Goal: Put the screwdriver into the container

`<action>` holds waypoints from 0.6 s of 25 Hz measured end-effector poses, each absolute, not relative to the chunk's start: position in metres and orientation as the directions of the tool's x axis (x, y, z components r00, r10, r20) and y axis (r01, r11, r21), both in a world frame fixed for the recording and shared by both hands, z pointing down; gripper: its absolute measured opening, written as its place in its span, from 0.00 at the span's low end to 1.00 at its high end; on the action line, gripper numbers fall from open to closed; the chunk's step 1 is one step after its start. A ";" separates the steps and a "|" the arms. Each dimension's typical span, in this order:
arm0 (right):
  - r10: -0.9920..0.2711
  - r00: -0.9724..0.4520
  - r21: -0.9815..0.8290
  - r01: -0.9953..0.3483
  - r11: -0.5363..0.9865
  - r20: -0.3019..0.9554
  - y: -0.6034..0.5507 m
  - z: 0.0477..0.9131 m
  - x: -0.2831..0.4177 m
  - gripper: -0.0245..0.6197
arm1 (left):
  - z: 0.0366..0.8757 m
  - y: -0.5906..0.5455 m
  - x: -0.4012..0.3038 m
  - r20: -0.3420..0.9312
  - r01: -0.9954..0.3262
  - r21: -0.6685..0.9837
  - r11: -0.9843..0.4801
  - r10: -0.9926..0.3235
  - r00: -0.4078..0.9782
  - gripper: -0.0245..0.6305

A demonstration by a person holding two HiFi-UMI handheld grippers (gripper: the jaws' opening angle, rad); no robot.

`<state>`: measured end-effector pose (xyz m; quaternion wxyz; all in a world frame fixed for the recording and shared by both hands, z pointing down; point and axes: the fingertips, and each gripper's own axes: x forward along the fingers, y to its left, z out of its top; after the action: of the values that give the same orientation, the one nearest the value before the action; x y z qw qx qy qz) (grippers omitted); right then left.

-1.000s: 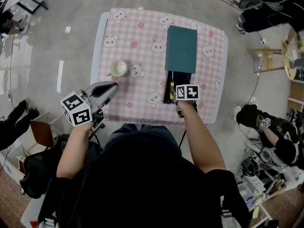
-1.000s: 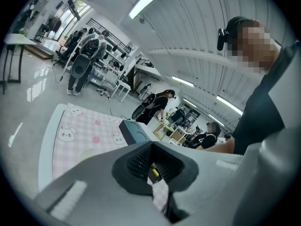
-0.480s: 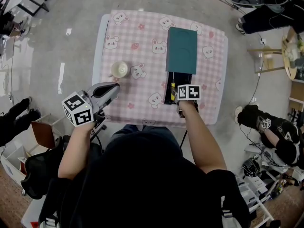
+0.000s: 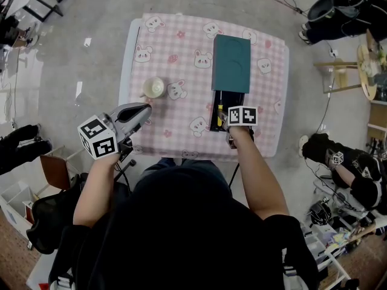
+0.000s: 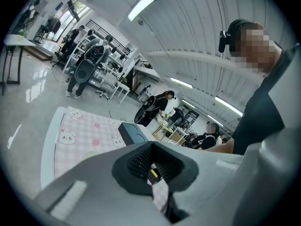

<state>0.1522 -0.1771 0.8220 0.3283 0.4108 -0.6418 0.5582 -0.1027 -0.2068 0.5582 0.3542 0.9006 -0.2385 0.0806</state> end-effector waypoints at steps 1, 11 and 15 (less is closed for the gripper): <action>-0.164 -0.446 -0.445 -0.894 0.039 0.880 -0.178 0.821 0.153 0.24 | 0.557 -0.206 -0.103 0.313 -0.486 0.598 -0.638 -0.372 0.874 0.04; -0.221 -0.442 -0.444 -0.895 0.043 0.869 -0.171 0.786 0.156 0.24 | 0.533 -0.194 -0.110 0.289 -0.472 0.570 -0.673 -0.374 0.881 0.04; -0.249 -0.440 -0.447 -0.894 0.030 0.862 -0.168 0.774 0.161 0.24 | 0.525 -0.189 -0.109 0.283 -0.463 0.564 -0.684 -0.367 0.886 0.04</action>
<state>0.1605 -0.1679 0.7739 0.2974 0.4375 -0.6532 0.5417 -0.1094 -0.1892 0.5250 0.3265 0.9146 -0.2270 0.0739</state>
